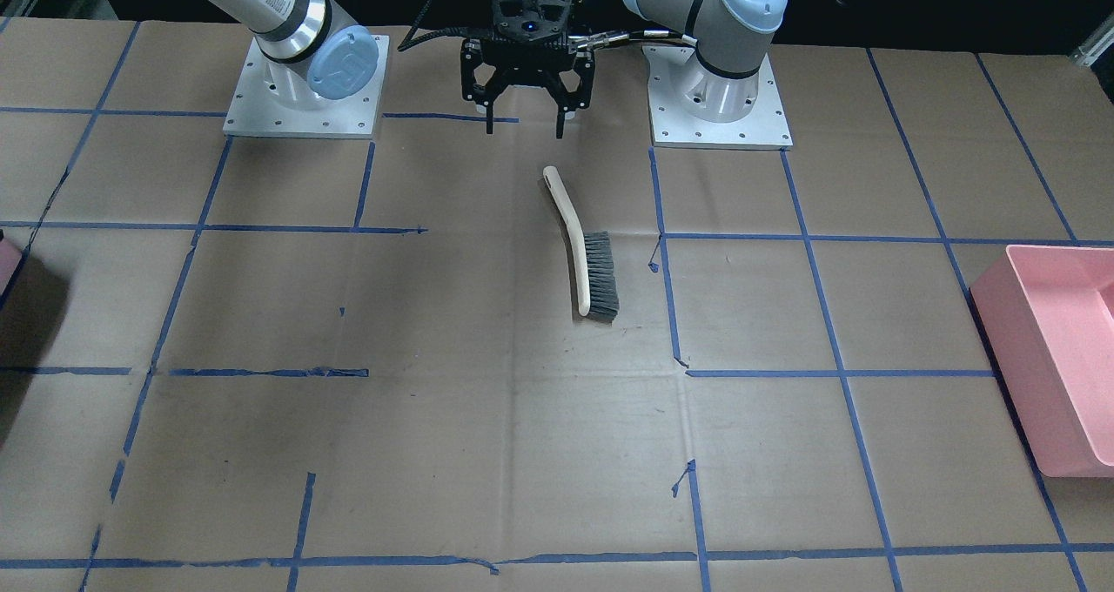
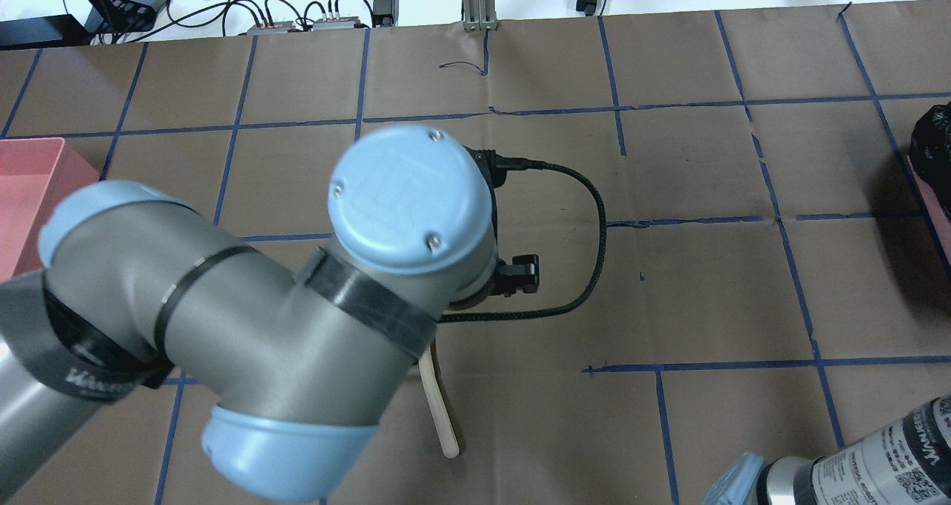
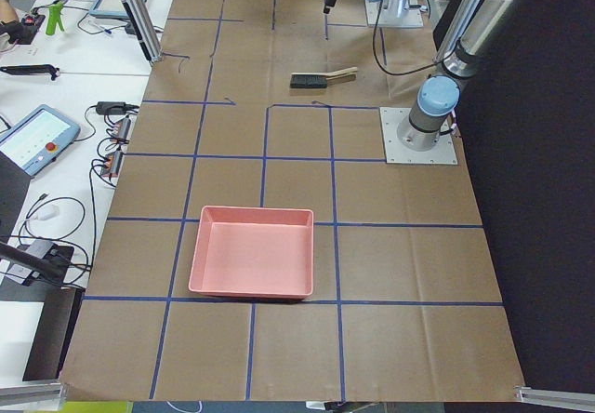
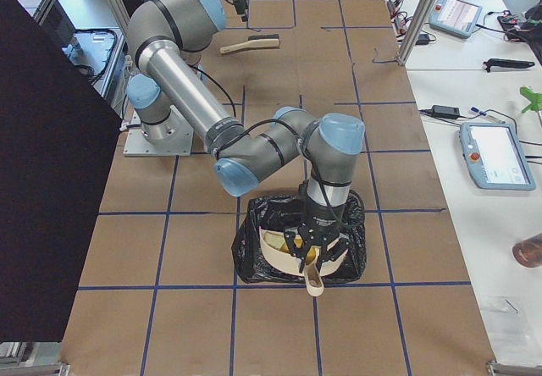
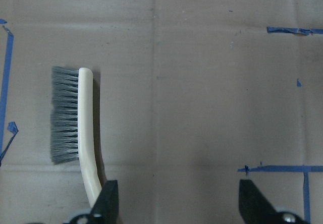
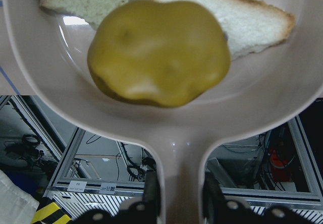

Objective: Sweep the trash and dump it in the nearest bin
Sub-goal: 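Lower the brush to the table with the left gripper, then tip the dustpan over the bin with the right gripper while the left gripper withdraws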

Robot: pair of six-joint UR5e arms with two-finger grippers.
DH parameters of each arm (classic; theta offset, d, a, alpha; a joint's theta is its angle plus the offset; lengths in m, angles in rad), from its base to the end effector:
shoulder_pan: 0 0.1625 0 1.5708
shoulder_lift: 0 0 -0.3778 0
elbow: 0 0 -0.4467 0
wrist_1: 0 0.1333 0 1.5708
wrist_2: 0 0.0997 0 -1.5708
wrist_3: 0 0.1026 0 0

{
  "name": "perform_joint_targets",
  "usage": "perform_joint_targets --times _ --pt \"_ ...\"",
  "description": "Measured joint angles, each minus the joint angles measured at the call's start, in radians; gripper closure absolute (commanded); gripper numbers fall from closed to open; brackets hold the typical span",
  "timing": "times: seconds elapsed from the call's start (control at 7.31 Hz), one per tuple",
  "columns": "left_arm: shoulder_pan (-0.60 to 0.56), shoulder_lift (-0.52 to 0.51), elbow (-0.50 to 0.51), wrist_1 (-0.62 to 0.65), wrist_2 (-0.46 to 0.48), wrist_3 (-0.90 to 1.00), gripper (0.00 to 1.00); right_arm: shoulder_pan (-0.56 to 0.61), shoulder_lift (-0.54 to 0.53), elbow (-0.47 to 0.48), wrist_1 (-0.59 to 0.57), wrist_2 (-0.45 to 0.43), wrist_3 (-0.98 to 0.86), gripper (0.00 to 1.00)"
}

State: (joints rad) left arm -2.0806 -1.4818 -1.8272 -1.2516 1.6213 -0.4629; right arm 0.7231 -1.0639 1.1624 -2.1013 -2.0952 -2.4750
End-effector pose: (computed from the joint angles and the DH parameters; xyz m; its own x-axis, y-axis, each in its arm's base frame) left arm -0.3660 -0.3922 0.3782 -0.9987 0.0448 0.0229 0.0407 0.9867 -0.1576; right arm -0.5124 -0.5615 0.4100 -0.0944 -0.9907 -0.0985 -0.7921 0.0148 0.6102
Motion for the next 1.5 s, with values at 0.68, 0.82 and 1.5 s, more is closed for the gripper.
perform_joint_targets --times 0.68,0.82,1.5 --pt "0.378 0.057 0.1 -0.301 -0.031 0.389 0.07 0.009 -0.051 0.137 -0.128 -0.057 -0.014 0.96" --pt "0.419 0.066 0.098 -0.32 -0.032 0.437 0.07 0.009 -0.069 0.181 -0.179 -0.059 -0.019 0.96" --pt "0.446 0.105 0.078 -0.342 -0.028 0.478 0.0 0.01 -0.085 0.229 -0.344 -0.06 -0.046 0.96"
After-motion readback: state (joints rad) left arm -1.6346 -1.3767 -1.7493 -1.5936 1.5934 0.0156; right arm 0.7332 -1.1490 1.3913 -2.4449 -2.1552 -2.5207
